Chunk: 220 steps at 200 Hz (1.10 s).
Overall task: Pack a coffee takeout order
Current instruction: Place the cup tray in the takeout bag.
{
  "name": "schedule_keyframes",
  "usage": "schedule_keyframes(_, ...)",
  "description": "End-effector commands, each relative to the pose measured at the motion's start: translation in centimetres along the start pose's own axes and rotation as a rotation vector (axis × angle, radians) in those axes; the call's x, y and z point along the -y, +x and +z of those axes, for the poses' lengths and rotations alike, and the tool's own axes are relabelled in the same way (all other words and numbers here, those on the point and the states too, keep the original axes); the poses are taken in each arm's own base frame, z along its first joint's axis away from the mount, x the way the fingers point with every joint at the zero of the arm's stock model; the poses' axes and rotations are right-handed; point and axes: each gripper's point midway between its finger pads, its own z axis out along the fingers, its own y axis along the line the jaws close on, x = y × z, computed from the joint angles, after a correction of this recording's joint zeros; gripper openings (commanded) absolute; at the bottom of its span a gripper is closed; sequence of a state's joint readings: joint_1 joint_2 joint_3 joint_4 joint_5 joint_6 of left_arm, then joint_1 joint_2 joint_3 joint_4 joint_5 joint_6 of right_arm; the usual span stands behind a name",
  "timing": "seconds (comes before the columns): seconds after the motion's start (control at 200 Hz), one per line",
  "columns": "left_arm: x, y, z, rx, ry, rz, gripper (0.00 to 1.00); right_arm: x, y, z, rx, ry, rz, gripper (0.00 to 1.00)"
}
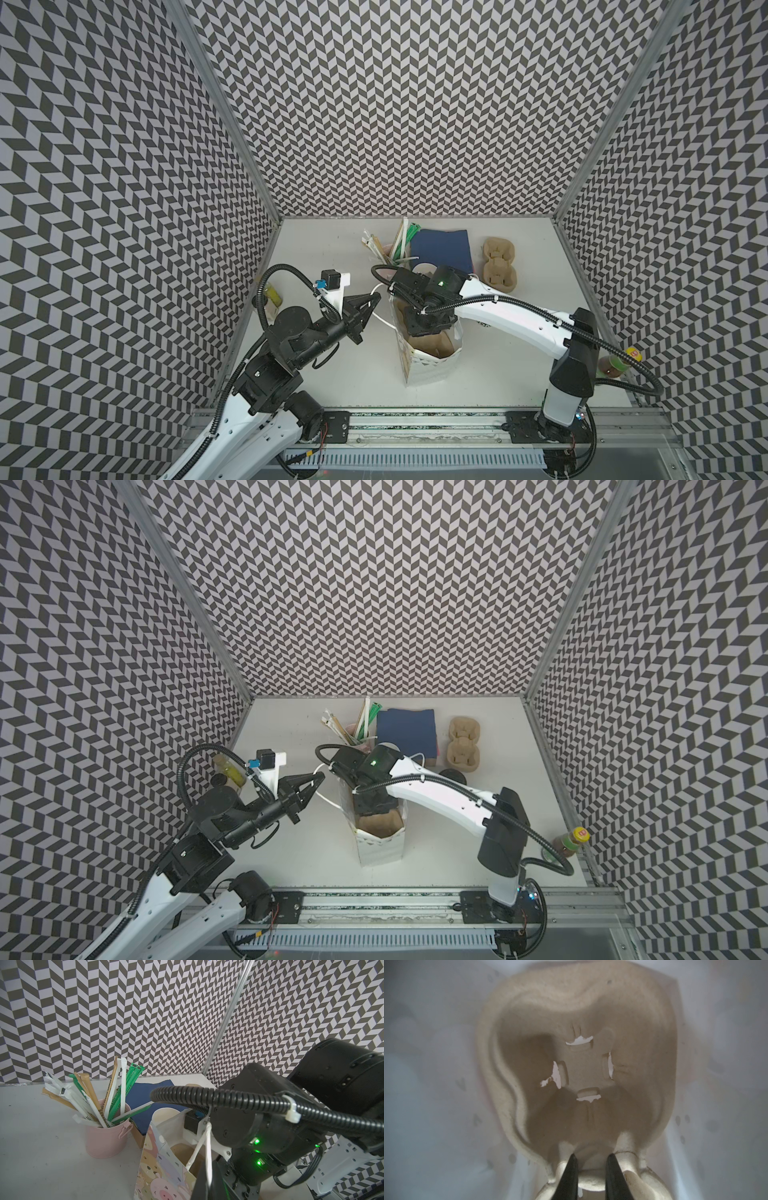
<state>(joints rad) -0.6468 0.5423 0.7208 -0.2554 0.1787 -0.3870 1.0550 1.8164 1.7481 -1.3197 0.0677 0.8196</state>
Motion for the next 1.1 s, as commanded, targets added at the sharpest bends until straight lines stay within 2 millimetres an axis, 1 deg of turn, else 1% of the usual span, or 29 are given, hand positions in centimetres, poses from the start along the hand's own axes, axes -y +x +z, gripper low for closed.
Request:
schedule_keyframes(0.0, -0.1, -0.4, -0.1, 0.014, -0.003, 0.002, 0.0, 0.3, -0.2, 0.0, 0.025, 0.027, -0.02, 0.28)
schedule_keyframes(0.155, -0.1, -0.4, 0.0, 0.01, -0.002, 0.003, 0.0, 0.1, -0.8, -0.8, 0.054, 0.017, -0.02, 0.37)
schedule_keyframes(0.245, -0.1, -0.3, 0.0, 0.01, 0.0, 0.001, 0.0, 0.3, -0.8, -0.8, 0.059, 0.023, -0.016, 0.41)
schedule_keyframes(0.3, -0.1, -0.3, 0.0, 0.009, 0.0, 0.001, 0.0, 0.5, -0.7, -0.8, 0.059, 0.027, -0.009, 0.45)
schedule_keyframes(0.37, -0.1, -0.3, 0.1, 0.008, 0.004, 0.001, 0.0, 0.4, -0.7, -0.9, 0.059, 0.022, -0.008, 0.48)
schedule_keyframes(0.451, 0.0, -0.3, 0.1, 0.008, 0.006, 0.001, 0.0, -0.1, -1.2, -1.6, 0.079, 0.001, -0.008, 0.5)
schedule_keyframes(0.501, 0.0, -0.2, 0.1, 0.007, 0.006, 0.001, 0.0, -0.6, -1.7, -2.4, 0.097, -0.02, -0.009, 0.53)
schedule_keyframes(0.641, 0.0, -0.1, 0.1, 0.001, 0.009, 0.0, 0.0, -1.7, -2.7, -4.8, 0.145, -0.086, -0.007, 0.57)
schedule_keyframes(0.761, 0.0, 0.0, 0.2, -0.002, 0.011, 0.0, 0.0, -2.0, -2.9, -6.1, 0.165, -0.12, -0.011, 0.6)
schedule_keyframes(0.846, 0.0, 0.0, 0.2, -0.004, 0.011, -0.001, 0.0, -2.2, -3.2, -7.6, 0.194, -0.153, -0.005, 0.6)
schedule_keyframes(0.906, 0.0, 0.0, 0.2, -0.004, 0.011, -0.001, 0.0, -2.6, -3.8, -9.3, 0.228, -0.194, -0.004, 0.62)
schedule_keyframes(0.991, 0.0, 0.0, 0.3, -0.004, 0.011, -0.001, 0.0, -2.6, -4.5, -11.9, 0.29, -0.236, 0.009, 0.67)
schedule_keyframes(1.096, -0.1, 0.0, 0.3, -0.006, 0.008, 0.0, 0.0, -3.1, -5.1, -14.5, 0.339, -0.296, -0.006, 0.67)
